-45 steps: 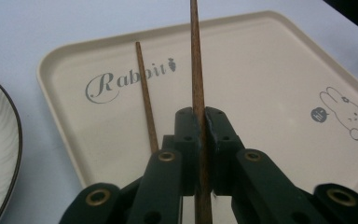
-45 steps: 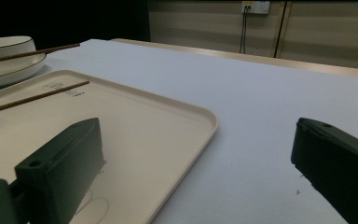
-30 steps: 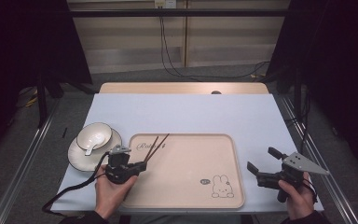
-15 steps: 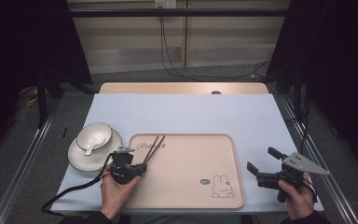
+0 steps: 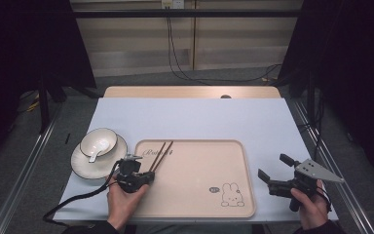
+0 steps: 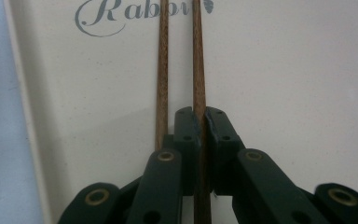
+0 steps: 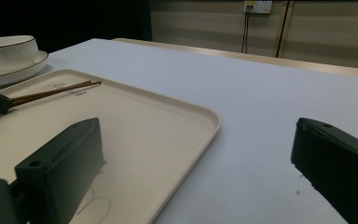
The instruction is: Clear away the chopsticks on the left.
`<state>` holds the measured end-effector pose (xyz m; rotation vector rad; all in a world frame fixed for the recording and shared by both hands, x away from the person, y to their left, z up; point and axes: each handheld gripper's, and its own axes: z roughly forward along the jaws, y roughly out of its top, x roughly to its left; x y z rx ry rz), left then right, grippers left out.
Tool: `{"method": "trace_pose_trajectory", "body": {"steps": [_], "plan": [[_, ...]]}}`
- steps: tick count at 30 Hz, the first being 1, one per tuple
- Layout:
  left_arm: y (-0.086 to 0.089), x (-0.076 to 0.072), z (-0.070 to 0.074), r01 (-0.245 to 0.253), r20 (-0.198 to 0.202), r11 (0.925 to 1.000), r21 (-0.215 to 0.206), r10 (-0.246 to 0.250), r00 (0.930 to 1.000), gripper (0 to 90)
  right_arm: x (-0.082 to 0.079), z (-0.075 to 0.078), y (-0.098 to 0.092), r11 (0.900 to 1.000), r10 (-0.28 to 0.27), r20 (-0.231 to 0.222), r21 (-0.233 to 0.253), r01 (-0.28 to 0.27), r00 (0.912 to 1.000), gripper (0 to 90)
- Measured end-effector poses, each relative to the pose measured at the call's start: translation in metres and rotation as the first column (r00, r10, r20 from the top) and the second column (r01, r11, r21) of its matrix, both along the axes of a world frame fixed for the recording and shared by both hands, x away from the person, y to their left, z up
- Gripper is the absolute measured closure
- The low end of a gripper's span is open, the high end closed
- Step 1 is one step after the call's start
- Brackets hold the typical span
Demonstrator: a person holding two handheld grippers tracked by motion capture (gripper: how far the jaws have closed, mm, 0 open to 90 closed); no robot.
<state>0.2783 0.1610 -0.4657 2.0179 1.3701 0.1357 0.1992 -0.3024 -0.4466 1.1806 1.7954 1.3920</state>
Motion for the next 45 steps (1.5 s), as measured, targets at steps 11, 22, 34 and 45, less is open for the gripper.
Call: {"method": "trace_pose_trajectory", "body": {"steps": [11,22,34,45], "plan": [[0.000,0.000,0.001,0.014,-0.005,0.9999,0.000,-0.014,0.9999,78.9,0.000,0.000,0.000,1.000,0.001,0.000,0.001,-0.001,1.0000,1.8],[0.005,0.001,0.013,0.135,0.119,0.9855,-0.103,-0.123,0.9853,48.8,0.000,0.000,0.000,1.000,-0.001,-0.001,0.006,0.001,1.0000,1.8],[0.027,-0.005,0.040,0.276,0.305,0.9525,-0.129,-0.227,0.9248,11.2,0.000,0.000,0.000,1.000,-0.003,0.002,0.005,0.003,1.0000,1.8],[0.055,-0.020,0.059,0.364,0.423,0.9297,-0.059,-0.306,0.8525,2.5,0.000,0.000,0.000,1.000,-0.001,0.002,0.009,0.001,1.0000,1.8]]}}
